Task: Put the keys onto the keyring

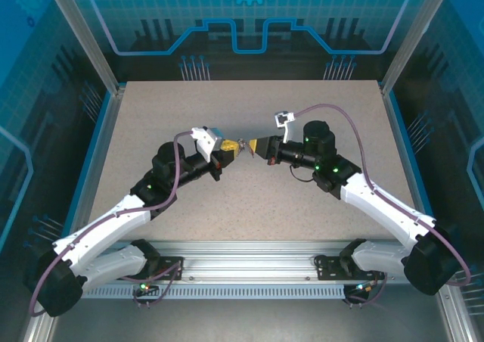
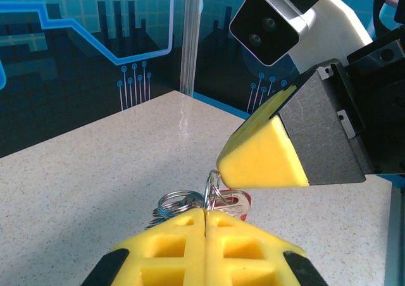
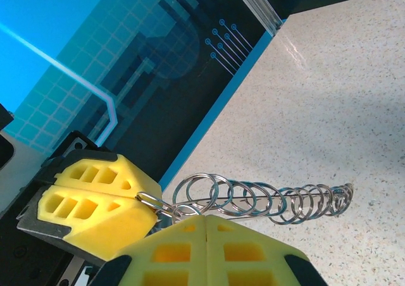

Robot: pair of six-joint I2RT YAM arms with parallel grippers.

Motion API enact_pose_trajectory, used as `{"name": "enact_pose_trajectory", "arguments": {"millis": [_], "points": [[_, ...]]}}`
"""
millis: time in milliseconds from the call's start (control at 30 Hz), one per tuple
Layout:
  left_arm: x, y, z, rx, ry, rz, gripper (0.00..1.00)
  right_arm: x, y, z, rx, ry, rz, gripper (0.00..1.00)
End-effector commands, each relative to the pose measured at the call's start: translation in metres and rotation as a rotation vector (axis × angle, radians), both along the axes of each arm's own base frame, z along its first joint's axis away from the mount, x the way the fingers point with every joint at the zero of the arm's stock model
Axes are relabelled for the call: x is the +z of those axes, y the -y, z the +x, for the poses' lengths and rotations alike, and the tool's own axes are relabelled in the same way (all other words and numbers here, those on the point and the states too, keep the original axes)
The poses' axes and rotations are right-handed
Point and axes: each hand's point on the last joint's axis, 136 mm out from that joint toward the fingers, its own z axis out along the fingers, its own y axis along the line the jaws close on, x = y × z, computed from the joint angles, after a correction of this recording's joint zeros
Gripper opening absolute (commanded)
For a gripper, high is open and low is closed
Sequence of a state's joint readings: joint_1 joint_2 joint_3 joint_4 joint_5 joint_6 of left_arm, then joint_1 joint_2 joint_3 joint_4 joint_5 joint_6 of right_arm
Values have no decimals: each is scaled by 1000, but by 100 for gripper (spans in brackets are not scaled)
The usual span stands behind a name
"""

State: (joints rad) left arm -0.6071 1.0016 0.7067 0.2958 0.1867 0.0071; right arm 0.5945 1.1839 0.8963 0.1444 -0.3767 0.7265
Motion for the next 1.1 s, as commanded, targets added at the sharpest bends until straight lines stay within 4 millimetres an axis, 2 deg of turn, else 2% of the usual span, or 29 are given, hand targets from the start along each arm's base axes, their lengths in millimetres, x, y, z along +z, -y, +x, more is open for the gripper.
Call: {"name": "enact_pose_trajectory", "arguments": {"millis": [0, 433, 767, 800, 900, 933, 1067], "points": [[42, -1, -5, -2, 114, -50, 0, 9, 2, -2, 7, 17, 32, 0], [45, 0, -5, -7, 115, -64, 0, 3, -19, -13, 117, -1, 31, 0], [46, 2, -4, -10, 107, -77, 0, -11, -14, -20, 128, -37, -2, 0], [45, 2, -3, -10, 102, -76, 0, -8, -12, -21, 125, -31, 2, 6], [45, 3, -3, -12, 97, -84, 0, -17, 2, -21, 87, -46, -7, 26], [45, 4, -2, -12, 94, -88, 0, -16, 8, -20, 70, -44, -4, 29], [45, 4, -2, -14, 82, -110, 0, -10, 27, -16, 10, -32, 22, 30]]}}
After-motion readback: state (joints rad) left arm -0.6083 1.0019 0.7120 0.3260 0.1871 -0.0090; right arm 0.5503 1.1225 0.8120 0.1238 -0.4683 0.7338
